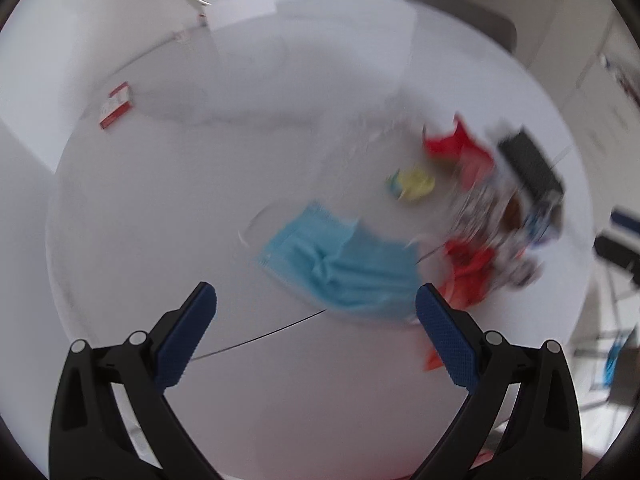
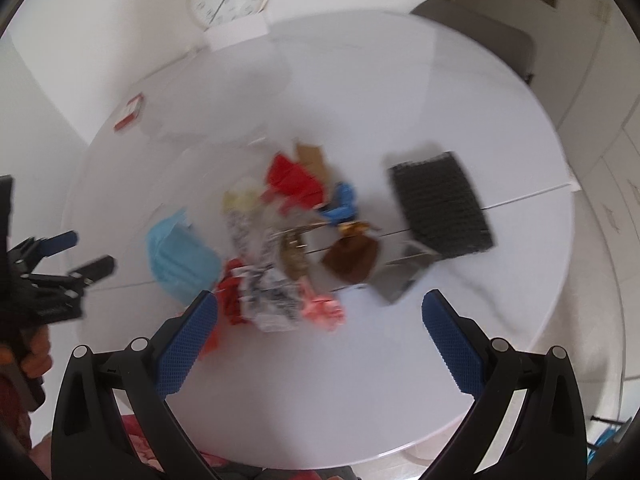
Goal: Collect trash
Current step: 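Grasp the blue face mask with the right tool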
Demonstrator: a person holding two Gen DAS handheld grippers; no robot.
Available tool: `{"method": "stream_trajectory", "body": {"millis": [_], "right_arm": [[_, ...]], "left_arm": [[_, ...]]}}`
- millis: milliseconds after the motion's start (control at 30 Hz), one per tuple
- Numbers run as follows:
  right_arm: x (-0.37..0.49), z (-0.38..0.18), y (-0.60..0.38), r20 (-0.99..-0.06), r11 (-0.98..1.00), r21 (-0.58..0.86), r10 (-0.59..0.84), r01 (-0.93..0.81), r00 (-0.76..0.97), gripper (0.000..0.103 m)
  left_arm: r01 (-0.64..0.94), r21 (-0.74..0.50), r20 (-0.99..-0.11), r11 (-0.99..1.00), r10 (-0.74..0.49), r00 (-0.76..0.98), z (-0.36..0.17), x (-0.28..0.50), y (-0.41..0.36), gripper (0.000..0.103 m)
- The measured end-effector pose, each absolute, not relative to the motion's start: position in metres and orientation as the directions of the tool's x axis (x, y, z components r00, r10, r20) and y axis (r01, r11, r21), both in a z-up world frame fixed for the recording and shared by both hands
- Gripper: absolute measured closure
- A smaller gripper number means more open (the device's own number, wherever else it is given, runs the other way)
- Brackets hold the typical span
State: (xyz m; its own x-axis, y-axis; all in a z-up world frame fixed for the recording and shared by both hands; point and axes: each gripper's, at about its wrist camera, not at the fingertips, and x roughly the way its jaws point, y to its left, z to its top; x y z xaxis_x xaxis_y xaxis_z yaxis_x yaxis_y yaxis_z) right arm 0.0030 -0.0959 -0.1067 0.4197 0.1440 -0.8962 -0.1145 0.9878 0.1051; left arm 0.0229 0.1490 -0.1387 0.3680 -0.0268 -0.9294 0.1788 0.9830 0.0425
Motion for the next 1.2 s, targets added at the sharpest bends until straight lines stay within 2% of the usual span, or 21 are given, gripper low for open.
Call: {"method": "stream_trajectory", "body": {"millis": [100,267,533,633,700,733,800,833,900,1067,1200], "right_arm": [[0.011,-0.116,-0.063,-0.898,0.973,0.129,0.196,-0.192,0.393,0.002],[0.030,-0.132,0.001,-0.895,0.932,0.147,0.268,-0.331,0.357,0.005],[0.078,-0.197,0.077,-0.933,0.907,0.138,0.254,-0.398,0.254,0.024],[0.088,-0.215,0.087,-0.947,0.910,0.119,0.224,-0.397,0.230,0.038],[0.092,-0.223,0.089,-0.951,0.913,0.131,0.226,-0.386,0.212,0.054],[0.094,-0.224,0.089,-0.950,0.916,0.139,0.232,-0.377,0.212,0.056],[0.096,-0.225,0.086,-0.943,0.916,0.159,0.251,-0.370,0.218,0.076],[0.097,-0.224,0.085,-0.941,0.915,0.168,0.260,-0.366,0.216,0.077],[0.098,-0.215,0.077,-0.928,0.915,0.206,0.296,-0.348,0.228,0.088],[0.091,-0.174,0.047,-0.867,0.897,0.322,0.408,-0.303,0.287,0.091],[0.083,-0.125,0.009,-0.783,0.879,0.408,0.477,-0.249,0.399,0.091]], "left_arm": [[0.222,0.084,-0.942,0.972,0.004,0.336,-0.157,0.024,0.159,0.008],[0.209,0.042,-0.945,0.977,-0.029,0.327,-0.161,0.026,0.188,0.008],[0.119,0.035,-0.933,0.992,-0.010,0.361,-0.142,0.027,0.235,0.008],[0.087,0.037,-0.930,0.996,0.003,0.368,-0.138,0.028,0.246,0.008],[0.070,0.037,-0.929,0.997,0.009,0.371,-0.136,0.031,0.250,0.008],[0.064,0.037,-0.928,0.997,0.011,0.372,-0.135,0.033,0.252,0.008],[0.057,0.043,-0.925,0.997,0.018,0.380,-0.134,0.036,0.252,0.008],[0.057,0.046,-0.923,0.997,0.020,0.384,-0.132,0.037,0.252,0.008],[0.061,0.047,-0.917,0.997,0.019,0.397,-0.126,0.041,0.250,0.008],[0.093,0.035,-0.900,0.995,-0.009,0.435,-0.107,0.052,0.237,0.008],[0.153,-0.013,-0.873,0.988,-0.086,0.480,-0.080,0.060,0.213,0.008]]}}
